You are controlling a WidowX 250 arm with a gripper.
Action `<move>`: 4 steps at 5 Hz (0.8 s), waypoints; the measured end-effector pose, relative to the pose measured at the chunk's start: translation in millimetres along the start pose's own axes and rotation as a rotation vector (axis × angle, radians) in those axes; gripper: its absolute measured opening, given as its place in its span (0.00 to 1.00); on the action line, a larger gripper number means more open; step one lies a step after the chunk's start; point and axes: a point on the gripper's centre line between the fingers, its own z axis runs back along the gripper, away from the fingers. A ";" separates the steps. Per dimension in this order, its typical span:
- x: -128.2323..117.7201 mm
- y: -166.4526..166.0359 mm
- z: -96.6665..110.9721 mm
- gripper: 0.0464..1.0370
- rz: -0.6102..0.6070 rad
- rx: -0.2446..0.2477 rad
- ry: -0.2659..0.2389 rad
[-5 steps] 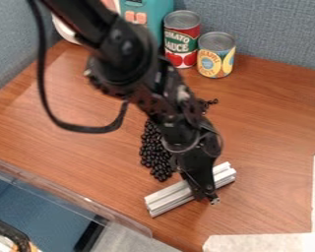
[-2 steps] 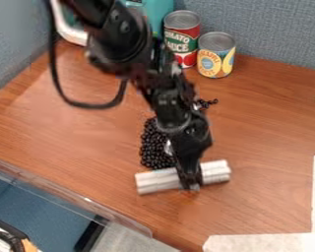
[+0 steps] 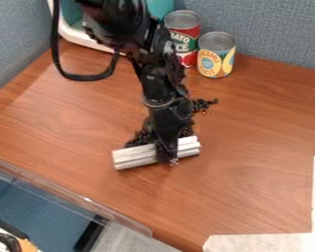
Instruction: Sweep into pile
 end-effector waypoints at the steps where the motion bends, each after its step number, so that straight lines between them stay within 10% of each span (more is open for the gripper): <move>1: -1.8 10.5 2.9 0.33 0.015 0.026 0.003; 4: 38.4 0.8 40.5 0.33 0.023 0.085 -0.041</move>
